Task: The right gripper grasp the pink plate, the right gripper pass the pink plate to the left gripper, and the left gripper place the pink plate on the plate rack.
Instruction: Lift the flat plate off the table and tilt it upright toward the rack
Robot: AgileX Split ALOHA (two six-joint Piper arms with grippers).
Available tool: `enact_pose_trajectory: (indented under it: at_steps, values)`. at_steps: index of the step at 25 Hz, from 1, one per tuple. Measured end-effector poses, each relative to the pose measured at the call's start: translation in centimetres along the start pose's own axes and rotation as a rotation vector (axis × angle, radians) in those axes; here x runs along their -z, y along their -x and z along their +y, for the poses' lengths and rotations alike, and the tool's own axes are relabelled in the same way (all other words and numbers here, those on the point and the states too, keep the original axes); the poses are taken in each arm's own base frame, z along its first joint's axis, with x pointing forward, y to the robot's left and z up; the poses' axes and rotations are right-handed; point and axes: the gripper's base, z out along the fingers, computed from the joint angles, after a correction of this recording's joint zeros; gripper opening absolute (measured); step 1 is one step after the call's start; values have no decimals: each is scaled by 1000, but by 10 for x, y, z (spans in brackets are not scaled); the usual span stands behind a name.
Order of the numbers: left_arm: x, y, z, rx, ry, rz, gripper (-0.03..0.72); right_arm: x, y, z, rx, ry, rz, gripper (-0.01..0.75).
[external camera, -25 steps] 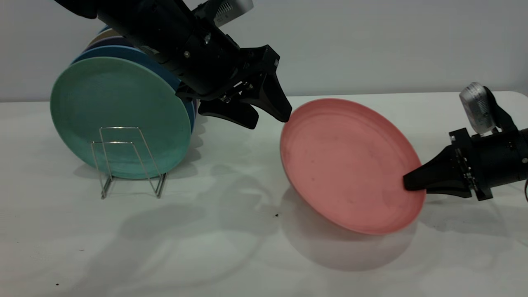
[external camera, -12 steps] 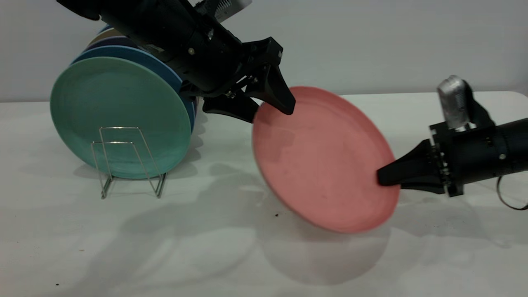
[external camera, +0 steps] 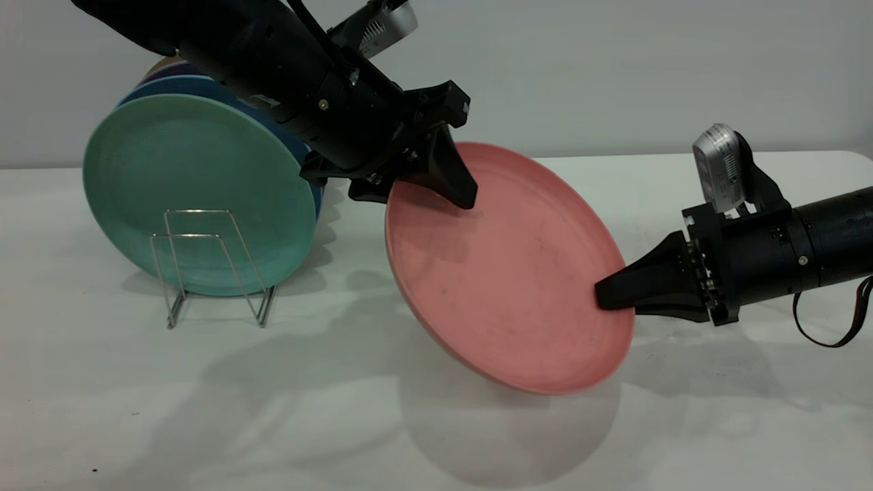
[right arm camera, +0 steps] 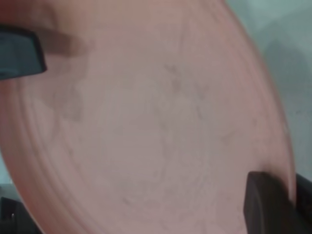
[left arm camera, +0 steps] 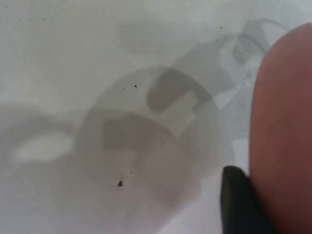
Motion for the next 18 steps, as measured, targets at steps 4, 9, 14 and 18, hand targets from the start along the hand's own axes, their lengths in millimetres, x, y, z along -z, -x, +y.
enact_pose_trajectory:
  at_steps: [4, 9, 14, 18]
  values:
    - [0, 0, 0, 0, 1, -1, 151, 0, 0, 0, -2, 0, -4, 17]
    - [-1, 0, 3, -16, 21, 0, 116, 0, 2, 1, -13, 6, -26, 36]
    - [-1, -2, 3, -24, 16, 15, 115, 2, 8, 5, -19, 18, -69, 182]
    - [-1, -2, 3, -38, 15, 25, 115, 14, 22, 20, 29, 14, -113, 361]
